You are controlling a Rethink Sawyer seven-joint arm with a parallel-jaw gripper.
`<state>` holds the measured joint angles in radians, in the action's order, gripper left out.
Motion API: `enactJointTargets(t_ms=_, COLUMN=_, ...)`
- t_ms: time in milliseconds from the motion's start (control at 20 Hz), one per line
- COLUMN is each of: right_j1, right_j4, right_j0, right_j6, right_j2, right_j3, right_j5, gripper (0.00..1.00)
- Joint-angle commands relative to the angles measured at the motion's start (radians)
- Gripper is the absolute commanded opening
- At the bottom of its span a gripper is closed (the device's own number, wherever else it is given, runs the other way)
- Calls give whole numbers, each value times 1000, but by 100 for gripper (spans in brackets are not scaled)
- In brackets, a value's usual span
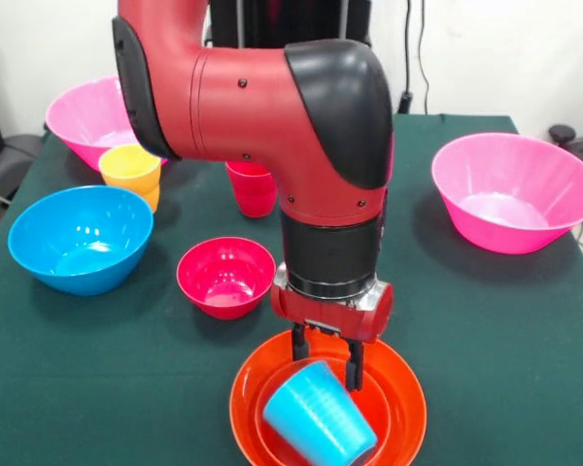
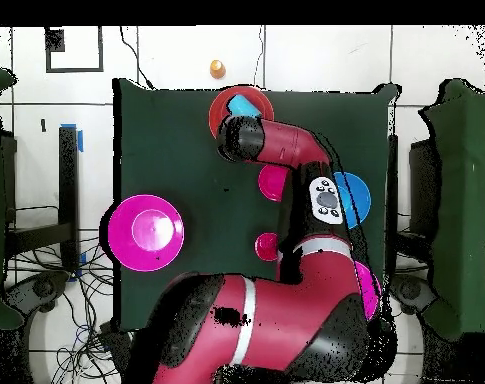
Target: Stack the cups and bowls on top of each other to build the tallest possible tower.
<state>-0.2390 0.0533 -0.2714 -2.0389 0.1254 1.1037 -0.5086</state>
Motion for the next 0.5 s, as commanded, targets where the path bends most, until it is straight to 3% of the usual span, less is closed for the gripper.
enactJointTargets(t_ms=50, right_j1=-7, right_j4=178, right_j0=-109, right_j6=364, right_j2=307, right_j3=166, right_j5=161, gripper=100)
enactJointTargets(t_ms=500, right_j1=-38, right_j4=388, right_j0=-172, right_j6=364, right_j2=405, right_j3=185, right_j5=212, gripper=100)
